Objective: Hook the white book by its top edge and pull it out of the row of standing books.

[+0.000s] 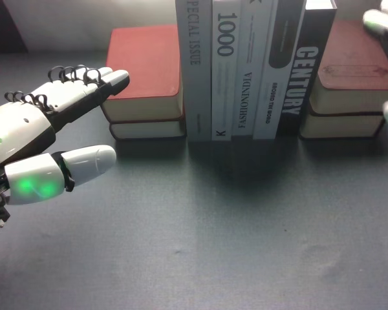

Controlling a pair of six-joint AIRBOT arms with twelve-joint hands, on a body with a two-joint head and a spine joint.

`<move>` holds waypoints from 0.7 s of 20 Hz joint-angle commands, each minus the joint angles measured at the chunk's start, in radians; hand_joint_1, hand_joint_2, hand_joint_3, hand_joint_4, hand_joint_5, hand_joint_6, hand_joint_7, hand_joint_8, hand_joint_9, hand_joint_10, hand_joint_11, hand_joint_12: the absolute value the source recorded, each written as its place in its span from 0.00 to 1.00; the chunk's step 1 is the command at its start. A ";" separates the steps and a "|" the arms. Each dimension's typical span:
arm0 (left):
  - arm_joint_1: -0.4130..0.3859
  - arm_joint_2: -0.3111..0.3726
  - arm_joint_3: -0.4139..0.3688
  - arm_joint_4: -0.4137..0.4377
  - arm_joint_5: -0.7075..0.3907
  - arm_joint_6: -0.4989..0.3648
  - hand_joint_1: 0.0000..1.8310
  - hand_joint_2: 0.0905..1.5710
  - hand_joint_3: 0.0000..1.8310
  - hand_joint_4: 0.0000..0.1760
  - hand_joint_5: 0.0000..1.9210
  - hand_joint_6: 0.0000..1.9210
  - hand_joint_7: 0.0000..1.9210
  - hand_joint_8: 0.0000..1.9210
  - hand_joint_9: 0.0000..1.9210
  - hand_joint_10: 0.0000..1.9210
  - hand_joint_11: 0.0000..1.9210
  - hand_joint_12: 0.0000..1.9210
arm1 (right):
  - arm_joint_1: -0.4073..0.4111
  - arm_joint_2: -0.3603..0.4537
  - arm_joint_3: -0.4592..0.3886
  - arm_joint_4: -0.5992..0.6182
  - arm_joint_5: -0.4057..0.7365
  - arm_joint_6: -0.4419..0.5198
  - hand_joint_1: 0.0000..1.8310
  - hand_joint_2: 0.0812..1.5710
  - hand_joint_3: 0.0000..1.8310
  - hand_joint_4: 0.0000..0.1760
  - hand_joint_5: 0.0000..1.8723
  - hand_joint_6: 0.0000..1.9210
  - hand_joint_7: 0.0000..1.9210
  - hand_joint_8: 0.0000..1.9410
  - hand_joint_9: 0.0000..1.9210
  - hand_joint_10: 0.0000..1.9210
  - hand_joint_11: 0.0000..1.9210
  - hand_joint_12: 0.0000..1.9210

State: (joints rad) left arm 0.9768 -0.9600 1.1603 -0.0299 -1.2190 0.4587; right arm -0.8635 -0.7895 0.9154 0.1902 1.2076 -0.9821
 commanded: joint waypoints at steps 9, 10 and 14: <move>-0.003 -0.002 0.008 -0.012 -0.117 -0.005 0.00 0.86 0.00 0.80 0.00 0.00 0.00 0.00 0.00 0.00 0.00 0.00 | 0.210 -0.074 0.087 -0.005 -0.019 -0.063 0.15 0.92 0.00 0.00 0.13 0.04 0.00 0.00 0.00 0.00 0.00 0.00; -0.003 -0.002 0.008 -0.012 -0.116 -0.005 0.00 0.86 0.00 0.79 0.00 0.00 0.00 0.00 0.00 0.00 0.00 0.00 | 0.224 -0.079 0.090 -0.005 -0.028 -0.070 0.13 0.92 0.00 0.00 0.13 0.03 0.00 0.00 0.00 0.00 0.00 0.00; -0.003 -0.008 0.013 -0.007 -0.109 -0.009 0.00 0.86 0.00 0.72 0.00 0.00 0.00 0.00 0.00 0.00 0.00 0.00 | 0.323 -0.123 0.132 -0.011 -0.119 -0.116 0.15 0.89 0.00 0.00 0.15 0.02 0.00 0.00 0.00 0.00 0.00 0.00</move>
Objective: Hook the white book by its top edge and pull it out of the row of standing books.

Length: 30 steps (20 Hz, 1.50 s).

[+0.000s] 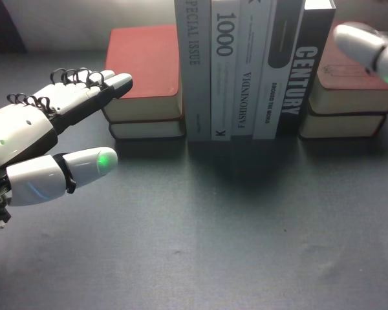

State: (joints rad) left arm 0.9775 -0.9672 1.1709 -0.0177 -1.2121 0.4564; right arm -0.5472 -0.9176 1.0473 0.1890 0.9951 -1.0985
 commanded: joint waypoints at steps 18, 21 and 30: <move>-0.010 -0.017 0.016 -0.010 -0.110 -0.021 0.00 0.86 0.00 0.57 0.00 0.00 0.00 0.00 0.00 0.00 0.00 0.00 | 0.136 -0.076 0.072 -0.010 -0.062 -0.040 0.11 0.90 0.00 0.00 0.19 0.01 0.00 0.00 0.00 0.00 0.00 0.00; -0.008 -0.017 0.015 -0.014 -0.115 -0.021 0.00 0.84 0.00 0.62 0.00 0.00 0.00 0.00 0.00 0.00 0.00 0.00 | 0.135 -0.074 0.054 -0.022 -0.059 -0.040 0.16 0.91 0.00 0.00 0.26 0.03 0.00 0.00 0.00 0.00 0.00 0.00; 0.007 -0.012 0.008 -0.033 -0.132 -0.021 0.00 0.83 0.00 0.64 0.00 0.00 0.00 0.00 0.00 0.00 0.00 0.00 | 0.004 0.000 -0.062 -0.066 0.103 -0.005 0.05 0.94 0.00 0.00 0.22 0.53 0.05 0.00 0.00 0.00 0.00 0.00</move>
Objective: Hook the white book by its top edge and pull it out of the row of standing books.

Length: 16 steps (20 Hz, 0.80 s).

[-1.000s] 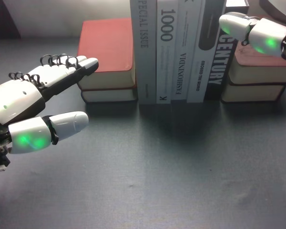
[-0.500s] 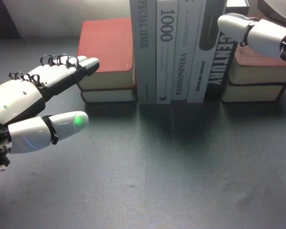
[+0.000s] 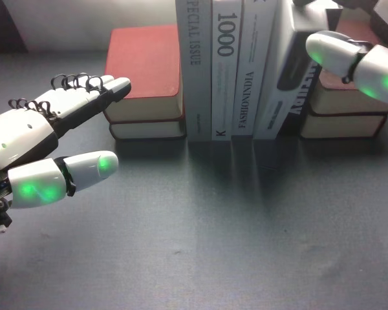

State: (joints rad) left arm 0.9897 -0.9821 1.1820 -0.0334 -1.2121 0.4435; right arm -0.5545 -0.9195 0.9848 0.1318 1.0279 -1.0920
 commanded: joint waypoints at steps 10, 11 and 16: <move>0.013 0.016 -0.014 -0.044 -0.157 -0.004 0.03 0.86 0.00 0.39 0.00 0.00 0.00 0.00 0.00 0.00 0.00 0.00 | -0.267 0.077 -0.079 -0.110 0.307 0.278 0.04 0.94 0.00 0.00 0.25 0.45 0.11 0.00 0.00 0.00 0.00 0.00; 0.015 0.018 -0.016 -0.049 -0.162 -0.001 0.03 0.86 0.00 0.42 0.00 0.00 0.00 0.00 0.00 0.00 0.00 0.00 | -0.304 0.089 -0.097 -0.120 0.330 0.294 0.03 0.93 0.00 0.00 0.23 0.48 0.09 0.00 0.00 0.00 0.00 0.00; 0.018 0.021 -0.018 -0.063 -0.174 0.005 0.05 0.86 0.00 0.53 0.00 0.00 0.00 0.00 0.00 0.00 0.00 0.00 | -0.469 0.120 -0.155 -0.121 0.431 0.370 0.06 0.93 0.00 0.00 0.31 0.26 0.16 0.01 0.08 0.02 0.00 0.28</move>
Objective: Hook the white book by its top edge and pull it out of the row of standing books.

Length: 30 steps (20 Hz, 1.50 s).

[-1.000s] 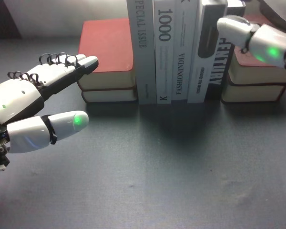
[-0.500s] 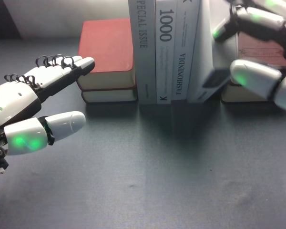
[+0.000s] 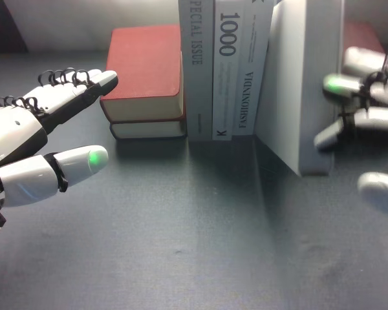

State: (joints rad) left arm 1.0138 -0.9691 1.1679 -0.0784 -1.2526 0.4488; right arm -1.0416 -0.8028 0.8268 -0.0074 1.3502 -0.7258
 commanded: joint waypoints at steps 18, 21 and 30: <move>0.001 0.009 -0.007 -0.040 -0.150 0.009 0.08 0.87 0.00 0.31 0.00 0.00 0.00 0.00 0.00 0.00 0.00 0.00 | -0.230 0.046 -0.052 0.143 0.330 0.066 0.00 1.00 0.07 0.00 0.10 0.17 0.16 0.04 0.09 0.26 0.00 0.72; 0.002 0.010 -0.010 -0.041 -0.157 0.010 0.08 0.87 0.00 0.44 0.00 0.00 0.00 0.00 0.00 0.00 0.00 0.00 | -0.235 0.058 -0.041 0.210 0.357 0.036 0.00 0.99 0.03 0.00 0.01 0.06 0.03 0.00 0.00 0.11 0.00 0.49; 0.022 0.034 -0.031 -0.088 -0.219 0.043 0.00 0.80 0.00 1.00 0.00 0.00 0.00 0.00 0.00 0.00 0.00 0.00 | -0.243 0.079 -0.023 0.386 0.406 -0.058 0.02 0.87 0.00 0.36 0.00 0.00 0.00 0.00 0.00 0.00 0.00 0.00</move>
State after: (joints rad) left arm 1.0397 -0.9424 1.1374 -0.1547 -1.3422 0.4969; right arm -1.2892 -0.7269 0.8013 0.3878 1.6276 -0.7872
